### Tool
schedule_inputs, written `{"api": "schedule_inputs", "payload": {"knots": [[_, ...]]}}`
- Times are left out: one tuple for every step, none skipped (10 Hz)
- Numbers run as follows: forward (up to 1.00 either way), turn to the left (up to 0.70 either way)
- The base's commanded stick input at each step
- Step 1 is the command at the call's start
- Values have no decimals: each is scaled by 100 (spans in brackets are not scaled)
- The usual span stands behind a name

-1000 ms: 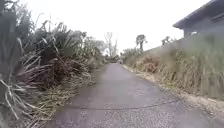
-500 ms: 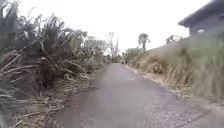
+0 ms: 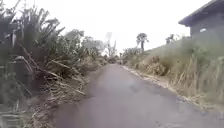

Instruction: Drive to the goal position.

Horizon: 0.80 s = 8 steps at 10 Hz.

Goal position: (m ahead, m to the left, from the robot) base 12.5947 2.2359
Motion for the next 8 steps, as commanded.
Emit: {"api": "schedule_inputs", "payload": {"knots": [[100, -40], [100, 0], [100, 0], [100, 0], [100, 0], [100, 0], [100, 0], [100, -5]]}}
